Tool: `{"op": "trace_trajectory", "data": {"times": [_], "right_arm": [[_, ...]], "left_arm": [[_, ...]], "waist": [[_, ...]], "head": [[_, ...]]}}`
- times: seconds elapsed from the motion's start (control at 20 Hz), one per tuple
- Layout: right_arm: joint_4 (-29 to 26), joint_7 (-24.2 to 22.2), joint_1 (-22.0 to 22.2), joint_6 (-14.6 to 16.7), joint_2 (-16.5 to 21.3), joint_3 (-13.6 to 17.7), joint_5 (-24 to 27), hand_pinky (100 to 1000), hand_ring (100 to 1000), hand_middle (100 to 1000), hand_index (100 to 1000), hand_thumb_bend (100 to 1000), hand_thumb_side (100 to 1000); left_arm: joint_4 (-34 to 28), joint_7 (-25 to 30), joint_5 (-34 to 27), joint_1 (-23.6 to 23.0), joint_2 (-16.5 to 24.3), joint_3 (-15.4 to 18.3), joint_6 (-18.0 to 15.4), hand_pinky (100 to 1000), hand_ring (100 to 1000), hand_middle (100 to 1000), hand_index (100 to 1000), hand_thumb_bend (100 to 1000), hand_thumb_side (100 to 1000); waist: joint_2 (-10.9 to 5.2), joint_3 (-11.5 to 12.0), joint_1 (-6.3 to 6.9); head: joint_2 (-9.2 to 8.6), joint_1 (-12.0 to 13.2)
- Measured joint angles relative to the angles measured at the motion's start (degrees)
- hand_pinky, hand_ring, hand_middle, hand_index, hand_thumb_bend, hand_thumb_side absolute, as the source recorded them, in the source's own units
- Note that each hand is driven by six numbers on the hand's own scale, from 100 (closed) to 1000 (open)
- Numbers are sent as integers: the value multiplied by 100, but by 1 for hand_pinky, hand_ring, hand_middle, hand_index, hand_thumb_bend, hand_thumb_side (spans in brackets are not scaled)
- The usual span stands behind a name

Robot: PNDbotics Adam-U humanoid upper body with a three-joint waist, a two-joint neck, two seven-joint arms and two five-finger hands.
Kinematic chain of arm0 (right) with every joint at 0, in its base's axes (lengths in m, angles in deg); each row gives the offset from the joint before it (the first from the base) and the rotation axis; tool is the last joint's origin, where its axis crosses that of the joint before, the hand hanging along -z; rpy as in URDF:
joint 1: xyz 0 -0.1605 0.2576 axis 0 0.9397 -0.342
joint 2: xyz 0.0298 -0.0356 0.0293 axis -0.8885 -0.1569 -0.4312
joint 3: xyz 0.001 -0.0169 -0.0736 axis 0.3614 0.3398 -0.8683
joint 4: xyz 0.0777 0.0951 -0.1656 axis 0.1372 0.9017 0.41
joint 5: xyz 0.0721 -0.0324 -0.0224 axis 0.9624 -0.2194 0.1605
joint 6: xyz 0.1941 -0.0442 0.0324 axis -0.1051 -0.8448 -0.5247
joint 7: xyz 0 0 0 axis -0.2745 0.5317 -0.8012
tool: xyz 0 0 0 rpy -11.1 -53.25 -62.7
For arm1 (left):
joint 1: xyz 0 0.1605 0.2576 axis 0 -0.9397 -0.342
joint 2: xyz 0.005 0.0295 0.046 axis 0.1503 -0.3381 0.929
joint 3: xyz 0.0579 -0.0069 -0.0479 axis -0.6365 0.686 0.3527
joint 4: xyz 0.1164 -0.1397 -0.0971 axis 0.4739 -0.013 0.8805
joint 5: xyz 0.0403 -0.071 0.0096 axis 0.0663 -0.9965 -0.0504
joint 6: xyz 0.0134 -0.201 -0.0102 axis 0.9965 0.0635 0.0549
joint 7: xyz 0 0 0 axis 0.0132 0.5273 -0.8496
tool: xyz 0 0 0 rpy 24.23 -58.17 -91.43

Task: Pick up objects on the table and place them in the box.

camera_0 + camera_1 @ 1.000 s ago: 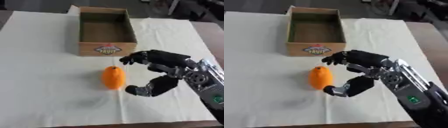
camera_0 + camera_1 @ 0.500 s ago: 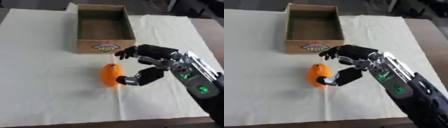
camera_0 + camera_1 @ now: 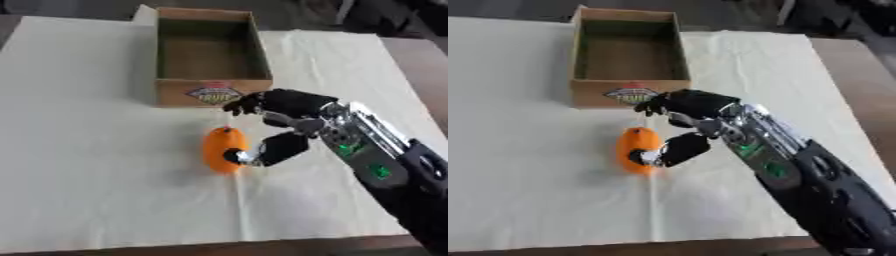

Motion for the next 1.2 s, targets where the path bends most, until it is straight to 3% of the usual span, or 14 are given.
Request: {"op": "trace_trajectory", "data": {"times": [0.6,0.9,1.1,1.15,1.2], "right_arm": [[213,-158,-14,240,-77,-90,-126,910,844,758,1000,381,825],[372,-36,129,312,-94,-114,-305,887,819,679,961,315,792],[314,79,260,338,-49,-114,-357,887,819,679,961,315,792],[301,93,271,336,-41,-114,-361,872,788,592,859,212,782],[279,103,280,338,-41,-116,-362,872,782,578,838,175,767]], "left_arm": [[0,48,0,43,-4,-6,33,444,549,591,651,127,773],[0,61,-1,57,-8,-35,43,444,547,591,650,127,774],[0,66,-3,68,-8,-36,45,444,547,591,650,127,774],[0,67,-3,69,-8,-36,46,443,547,591,649,127,774],[0,69,-3,70,-8,-36,48,443,547,591,648,128,774]], "waist": [[45,45,-20],[67,100,-20],[70,111,-20],[71,112,-20],[71,113,-18]], "head": [[-2,-31],[-9,-67],[-10,-98],[-10,-100],[-10,-100]]}}
